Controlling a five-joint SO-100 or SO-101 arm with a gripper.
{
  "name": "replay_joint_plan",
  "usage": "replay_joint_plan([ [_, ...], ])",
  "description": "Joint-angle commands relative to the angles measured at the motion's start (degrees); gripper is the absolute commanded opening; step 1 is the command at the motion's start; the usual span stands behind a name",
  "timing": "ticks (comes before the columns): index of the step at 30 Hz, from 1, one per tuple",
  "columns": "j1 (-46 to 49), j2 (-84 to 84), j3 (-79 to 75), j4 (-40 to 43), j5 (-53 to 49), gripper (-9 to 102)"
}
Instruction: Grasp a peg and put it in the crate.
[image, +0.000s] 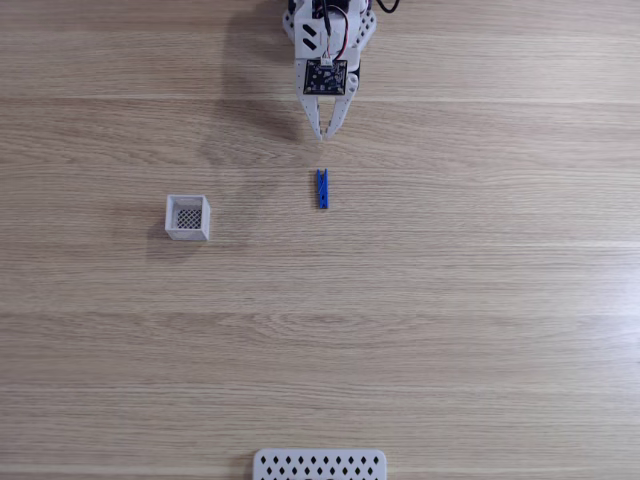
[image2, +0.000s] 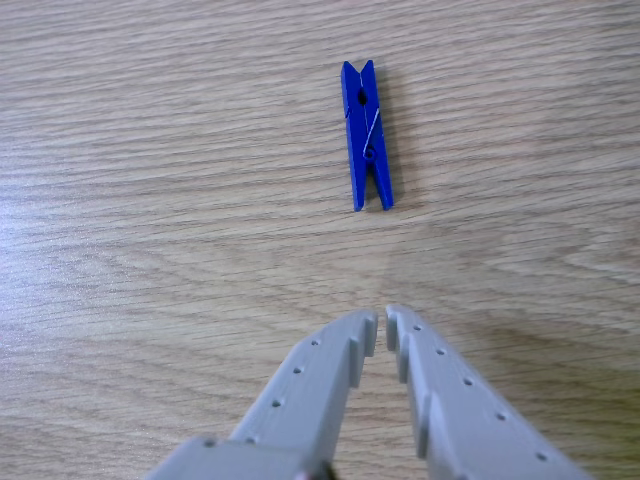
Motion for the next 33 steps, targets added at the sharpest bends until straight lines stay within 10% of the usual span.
replay_joint_plan([
  [1,-0.5,1.7,1.3,0.2,0.4,-1],
  [18,-0.3,-5.3,-1.4,-0.7,-0.6,-1],
  [33,-0.4,-67.1,-44.8,-0.8,-0.7,0],
])
